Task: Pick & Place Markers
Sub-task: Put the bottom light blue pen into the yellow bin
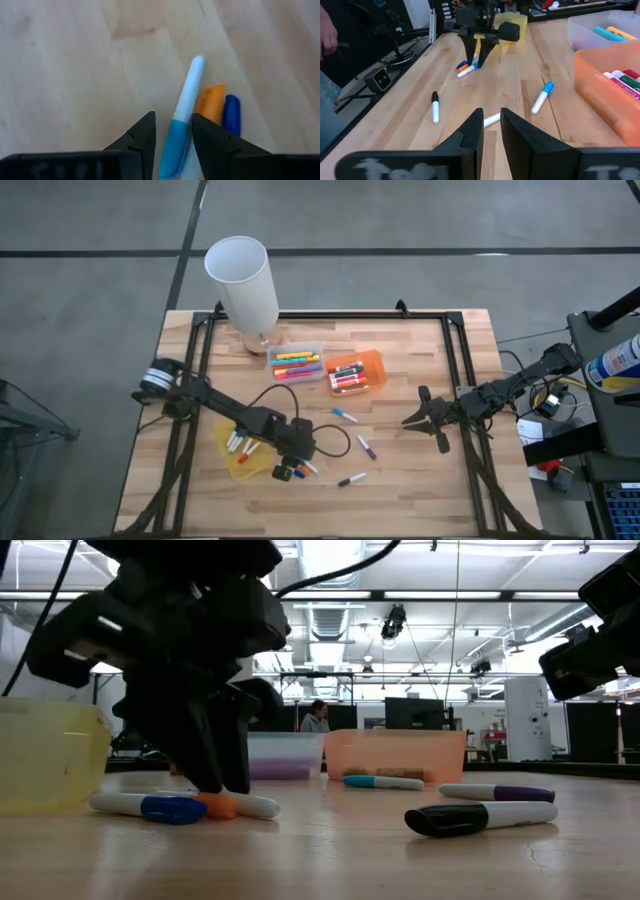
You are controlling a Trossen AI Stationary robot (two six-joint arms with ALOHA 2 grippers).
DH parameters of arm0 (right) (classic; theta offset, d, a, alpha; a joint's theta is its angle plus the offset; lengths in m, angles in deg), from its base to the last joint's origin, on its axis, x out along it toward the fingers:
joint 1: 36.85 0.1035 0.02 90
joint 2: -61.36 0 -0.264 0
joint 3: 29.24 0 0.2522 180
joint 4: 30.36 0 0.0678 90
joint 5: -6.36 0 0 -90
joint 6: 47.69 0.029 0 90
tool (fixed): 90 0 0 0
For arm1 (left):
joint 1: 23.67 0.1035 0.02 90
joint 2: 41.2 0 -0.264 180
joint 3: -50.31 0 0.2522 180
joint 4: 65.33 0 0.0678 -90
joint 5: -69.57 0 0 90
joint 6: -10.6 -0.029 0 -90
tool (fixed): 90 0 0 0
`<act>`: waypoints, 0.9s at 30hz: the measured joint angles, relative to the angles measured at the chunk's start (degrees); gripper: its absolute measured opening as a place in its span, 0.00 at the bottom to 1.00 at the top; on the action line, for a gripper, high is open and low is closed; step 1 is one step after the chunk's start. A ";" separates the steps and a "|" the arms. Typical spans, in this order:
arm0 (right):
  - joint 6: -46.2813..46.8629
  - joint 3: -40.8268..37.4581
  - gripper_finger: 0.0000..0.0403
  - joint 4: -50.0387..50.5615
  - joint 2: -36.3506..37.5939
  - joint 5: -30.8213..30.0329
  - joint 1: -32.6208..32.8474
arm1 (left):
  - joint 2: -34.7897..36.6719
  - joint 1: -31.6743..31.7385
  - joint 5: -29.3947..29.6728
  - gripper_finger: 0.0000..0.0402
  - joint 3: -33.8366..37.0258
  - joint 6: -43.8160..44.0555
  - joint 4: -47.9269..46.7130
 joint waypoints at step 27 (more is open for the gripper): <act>0.00 0.00 0.15 0.01 0.00 0.01 0.01 | 0.06 1.90 6.75 0.06 -0.89 1.84 -3.10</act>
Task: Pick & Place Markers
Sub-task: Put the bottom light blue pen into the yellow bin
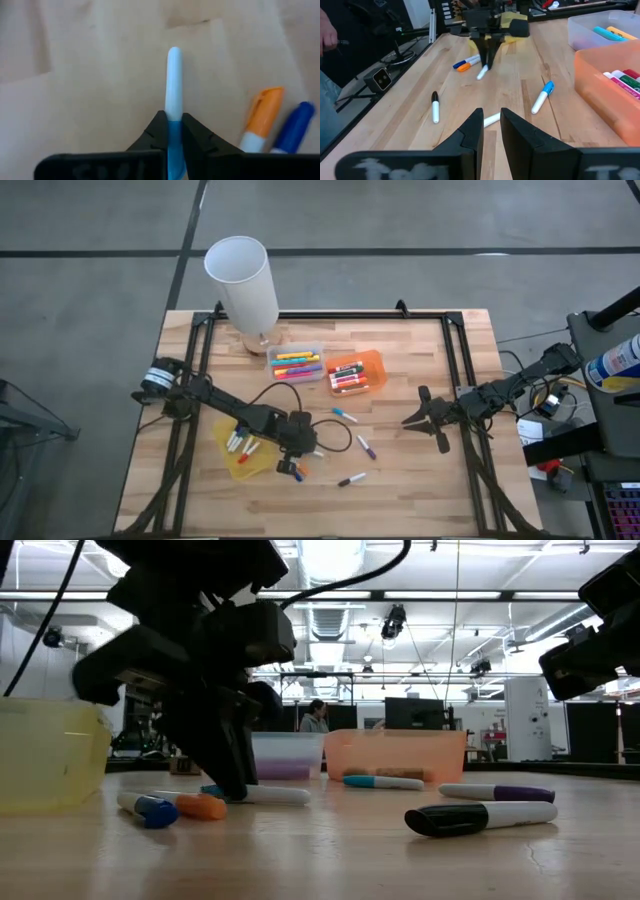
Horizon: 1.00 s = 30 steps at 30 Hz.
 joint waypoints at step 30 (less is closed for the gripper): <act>0.00 0.00 0.15 -0.01 0.00 -0.02 -0.01 | 35.74 -7.06 5.78 0.07 4.13 45.50 -44.48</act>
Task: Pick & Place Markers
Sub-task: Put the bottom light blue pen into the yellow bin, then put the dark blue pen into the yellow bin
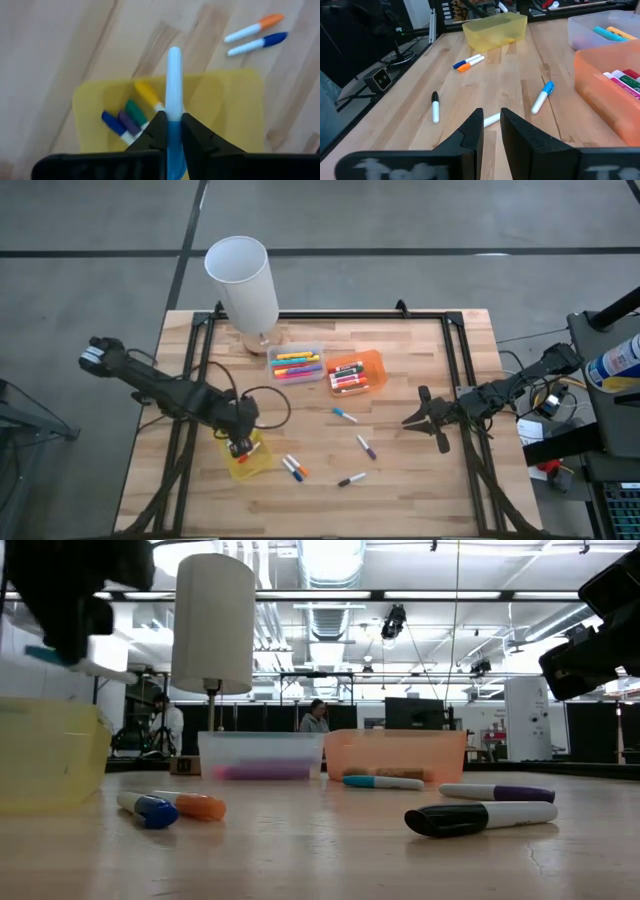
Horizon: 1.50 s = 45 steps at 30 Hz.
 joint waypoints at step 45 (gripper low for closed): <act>0.00 0.00 0.15 -0.01 0.02 0.02 0.00 | -4.67 -1.56 0.41 0.26 4.32 -23.71 42.41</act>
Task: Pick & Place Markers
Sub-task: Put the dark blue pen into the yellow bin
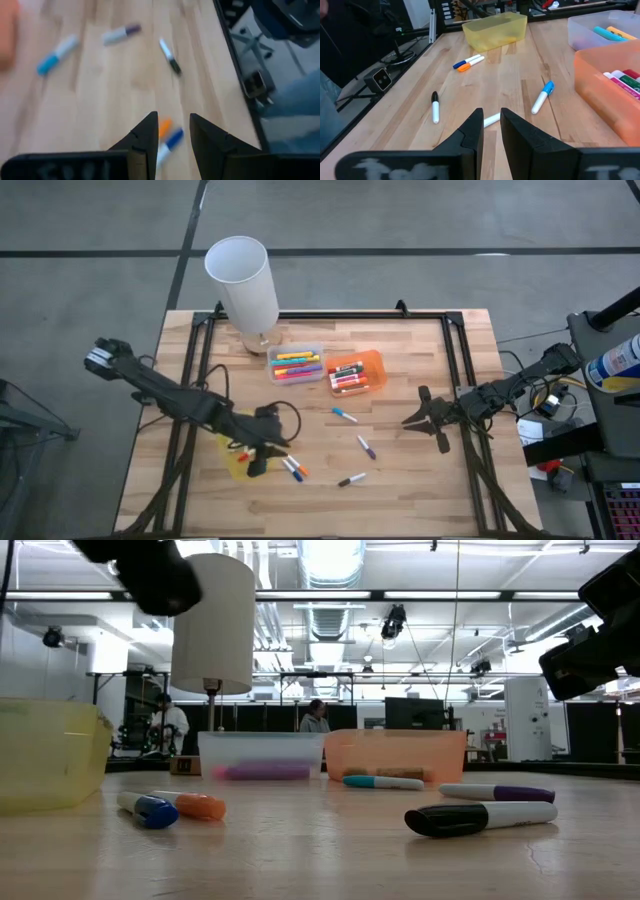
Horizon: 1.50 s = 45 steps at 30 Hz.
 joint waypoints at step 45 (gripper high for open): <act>0.00 0.00 0.15 0.02 -0.02 0.00 0.01 | -29.06 -2.13 -6.04 0.11 -5.67 -25.56 0.78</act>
